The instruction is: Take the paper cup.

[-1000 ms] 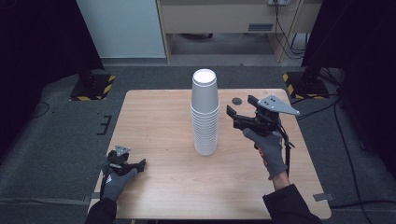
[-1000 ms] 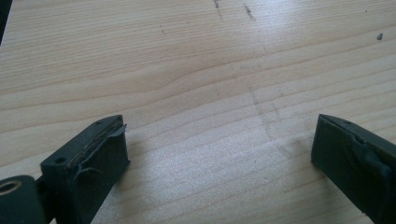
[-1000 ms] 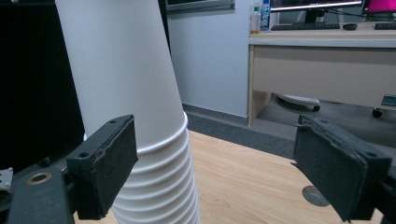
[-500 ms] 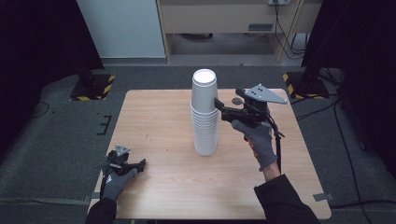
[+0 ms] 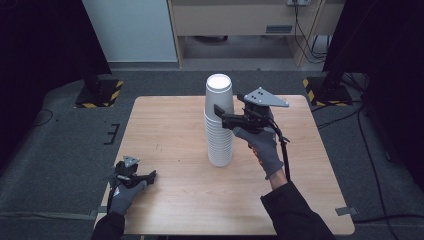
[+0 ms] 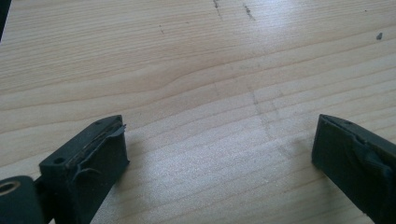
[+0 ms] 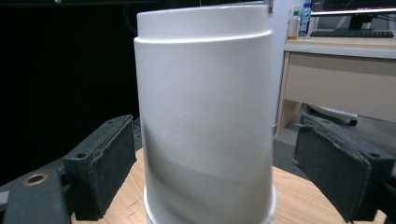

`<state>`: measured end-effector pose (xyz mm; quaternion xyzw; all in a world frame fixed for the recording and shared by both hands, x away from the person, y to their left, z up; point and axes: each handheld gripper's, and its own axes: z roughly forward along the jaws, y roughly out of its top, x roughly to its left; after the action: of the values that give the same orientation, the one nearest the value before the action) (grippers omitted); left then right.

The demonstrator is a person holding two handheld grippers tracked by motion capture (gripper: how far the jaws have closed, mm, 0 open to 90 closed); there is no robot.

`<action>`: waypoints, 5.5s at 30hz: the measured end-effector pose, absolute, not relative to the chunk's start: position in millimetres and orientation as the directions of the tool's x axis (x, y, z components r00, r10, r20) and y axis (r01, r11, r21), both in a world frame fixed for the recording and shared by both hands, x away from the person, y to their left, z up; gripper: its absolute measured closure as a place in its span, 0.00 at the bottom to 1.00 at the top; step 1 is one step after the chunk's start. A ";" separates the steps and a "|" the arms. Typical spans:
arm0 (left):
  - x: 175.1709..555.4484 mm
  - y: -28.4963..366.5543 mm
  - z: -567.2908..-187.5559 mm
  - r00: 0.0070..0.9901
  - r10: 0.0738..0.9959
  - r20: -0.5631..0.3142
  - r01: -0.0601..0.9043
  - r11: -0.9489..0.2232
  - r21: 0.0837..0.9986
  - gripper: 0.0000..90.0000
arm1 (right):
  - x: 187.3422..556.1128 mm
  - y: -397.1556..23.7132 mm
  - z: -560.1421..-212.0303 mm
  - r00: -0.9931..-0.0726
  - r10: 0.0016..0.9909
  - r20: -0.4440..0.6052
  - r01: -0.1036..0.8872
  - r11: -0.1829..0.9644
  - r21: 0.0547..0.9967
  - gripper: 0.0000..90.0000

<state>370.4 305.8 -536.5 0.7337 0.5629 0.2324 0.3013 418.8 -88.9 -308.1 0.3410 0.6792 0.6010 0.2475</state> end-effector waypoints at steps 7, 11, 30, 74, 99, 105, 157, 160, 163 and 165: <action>370.5 305.8 -536.5 0.259 0.966 0.002 0.686 -0.185 0.704 0.03 | 425.8 -78.2 -311.3 -0.643 0.763 0.064 0.172 0.062 0.983 0.14; 370.5 305.8 -536.5 0.259 0.966 0.002 0.686 -0.185 0.704 0.03 | 429.4 -75.0 -314.4 -0.642 0.764 0.068 0.179 0.063 0.982 0.14; 370.5 305.8 -536.5 0.260 0.966 0.001 0.686 -0.186 0.703 0.02 | 439.3 -66.0 -323.0 -0.640 0.765 0.075 0.202 0.072 0.977 0.14; 370.7 306.0 -536.5 0.262 0.965 0.000 0.686 -0.187 0.703 0.02 | 437.5 -67.2 -309.5 -0.657 0.752 0.062 0.147 0.047 0.988 0.16; 371.0 306.1 -536.5 0.263 0.965 0.000 0.686 -0.187 0.703 0.02 | 437.5 -70.1 -293.5 -0.667 0.739 0.088 0.140 0.008 0.990 0.16; 371.1 306.1 -536.5 0.265 0.964 0.001 0.686 -0.189 0.702 0.02 | 439.0 -66.8 -283.5 -0.665 0.744 0.065 0.125 0.026 0.992 0.16; 370.8 306.6 -536.6 0.268 0.964 0.000 0.686 -0.190 0.703 0.02 | 408.7 -125.6 -245.8 -0.631 0.763 0.141 0.044 -0.146 0.988 0.17; 370.8 306.6 -536.5 0.268 0.964 -0.001 0.686 -0.190 0.703 0.02 | 405.0 -133.7 -246.6 -0.620 0.773 0.134 0.040 -0.140 0.989 0.17; 370.8 306.6 -536.6 0.268 0.964 -0.001 0.686 -0.190 0.703 0.02 | 402.5 -142.7 -247.9 -0.608 0.781 0.144 0.040 -0.152 0.988 0.17; 370.8 306.6 -536.6 0.268 0.963 -0.001 0.686 -0.190 0.703 0.02 | 400.9 -147.4 -249.1 -0.600 0.786 0.150 0.040 -0.158 0.987 0.17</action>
<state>370.8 306.6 -536.6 0.7364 0.5598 0.2296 0.3025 400.9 -147.4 -249.1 0.3518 0.5872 0.6747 0.2761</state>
